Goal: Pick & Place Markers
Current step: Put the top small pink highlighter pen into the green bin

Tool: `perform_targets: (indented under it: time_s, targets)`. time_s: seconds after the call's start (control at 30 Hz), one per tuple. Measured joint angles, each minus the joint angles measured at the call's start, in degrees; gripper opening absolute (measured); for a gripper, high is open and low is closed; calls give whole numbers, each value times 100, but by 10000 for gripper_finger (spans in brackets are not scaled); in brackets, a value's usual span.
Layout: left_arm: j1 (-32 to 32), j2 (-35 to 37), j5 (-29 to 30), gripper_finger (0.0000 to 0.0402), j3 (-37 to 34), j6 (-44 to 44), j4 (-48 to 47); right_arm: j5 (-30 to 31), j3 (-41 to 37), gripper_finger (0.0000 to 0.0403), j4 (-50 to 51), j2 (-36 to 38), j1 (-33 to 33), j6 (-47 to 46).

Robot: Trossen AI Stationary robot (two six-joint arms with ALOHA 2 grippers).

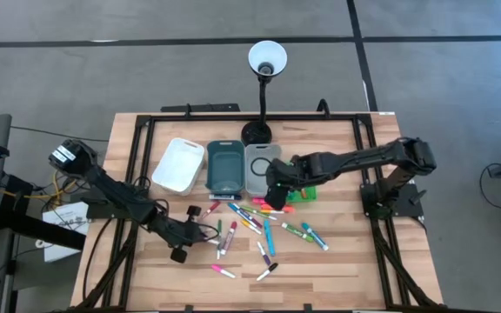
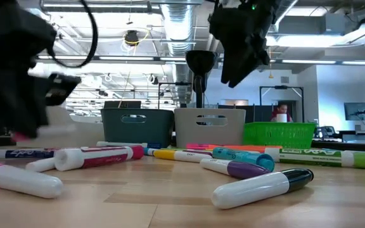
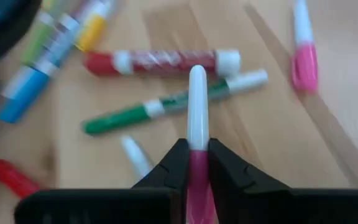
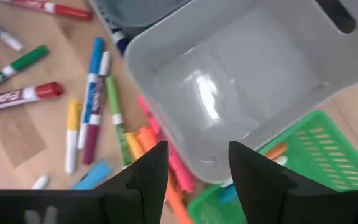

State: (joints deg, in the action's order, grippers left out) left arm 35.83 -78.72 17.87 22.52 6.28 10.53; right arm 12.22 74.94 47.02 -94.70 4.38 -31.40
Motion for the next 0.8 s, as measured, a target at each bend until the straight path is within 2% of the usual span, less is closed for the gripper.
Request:
perform_targets:
  time_s: [0.17, 0.3, 0.53, 0.67, 0.8]
  targets:
    - [-64, 599, 290, 43, 9, 7, 49, 48, 0, 157, -286, 0, 317, 84]
    - [-176, 892, 288, 38, 9, 11, 61, 325, 0, 158, -1085, -1, 579, 666]
    - [-392, 945, 282, 44, 11, 0, 70, 340, -122, 161, -2888, -20, 924, 1821]
    - [-422, 947, 552, 40, 14, -1, 197, 338, -141, 158, -3138, -49, 1032, 1980]
    - [-419, 951, 835, 44, 15, -95, 407, 274, -162, 152, -3313, -408, 1038, 1962]
